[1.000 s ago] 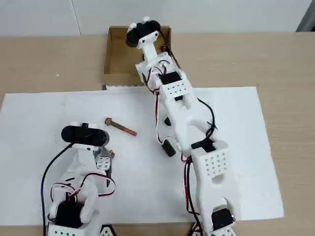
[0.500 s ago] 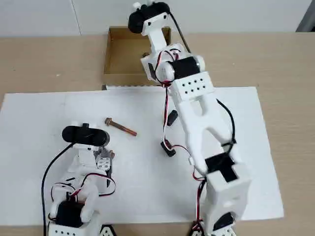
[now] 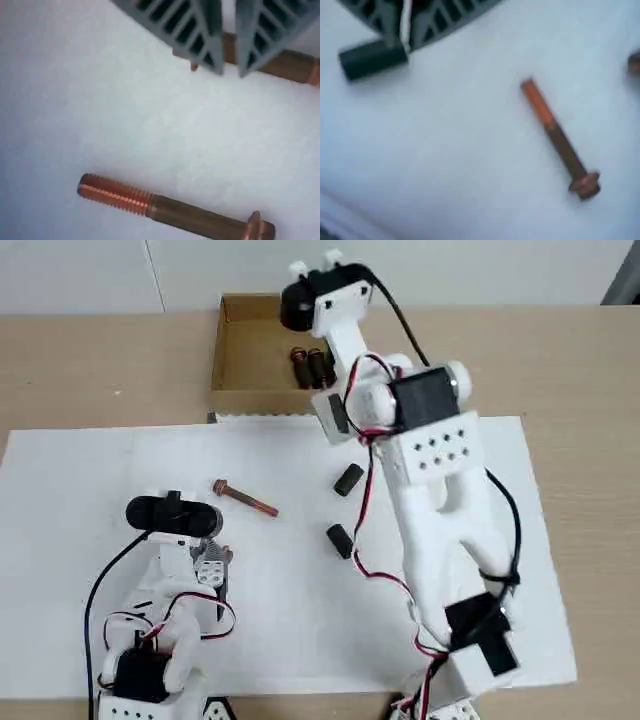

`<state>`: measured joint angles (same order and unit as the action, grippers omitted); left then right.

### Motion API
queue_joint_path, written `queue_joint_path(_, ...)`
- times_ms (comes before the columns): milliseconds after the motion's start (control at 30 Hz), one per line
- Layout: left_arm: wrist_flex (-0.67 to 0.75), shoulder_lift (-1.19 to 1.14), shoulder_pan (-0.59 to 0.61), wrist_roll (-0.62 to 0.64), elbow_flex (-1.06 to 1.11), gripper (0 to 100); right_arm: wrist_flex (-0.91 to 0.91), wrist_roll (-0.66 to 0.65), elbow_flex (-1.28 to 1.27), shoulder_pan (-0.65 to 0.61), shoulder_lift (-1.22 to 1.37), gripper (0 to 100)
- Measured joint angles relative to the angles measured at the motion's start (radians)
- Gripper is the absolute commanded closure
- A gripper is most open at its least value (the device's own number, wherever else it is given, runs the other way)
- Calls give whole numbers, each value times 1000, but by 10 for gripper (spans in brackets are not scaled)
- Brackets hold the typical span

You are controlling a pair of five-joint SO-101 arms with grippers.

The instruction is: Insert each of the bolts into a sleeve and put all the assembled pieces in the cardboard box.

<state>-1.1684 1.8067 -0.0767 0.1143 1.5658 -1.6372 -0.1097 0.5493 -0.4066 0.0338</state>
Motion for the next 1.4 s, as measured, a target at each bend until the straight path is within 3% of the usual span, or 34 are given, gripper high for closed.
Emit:
queue_joint_path(233, 0, 0, 0, 0, 0, 995, -28, 0, -87, -2, -149, 995)
queue_joint_path(700, 0, 0, 0, 0, 3, 995, -8, 0, -790, -46, -608, 995)
queue_joint_path(1000, 0, 0, 0, 0, 31, 995, 284, -80, -1180, -49, -621, 992)
queue_joint_path(1200, 0, 0, 0, 0, 31, 995, 470, -91, -1332, -49, -621, 845)
queue_joint_path(1400, 0, 0, 0, 0, 31, 995, 557, -91, -1373, -49, -621, 877)
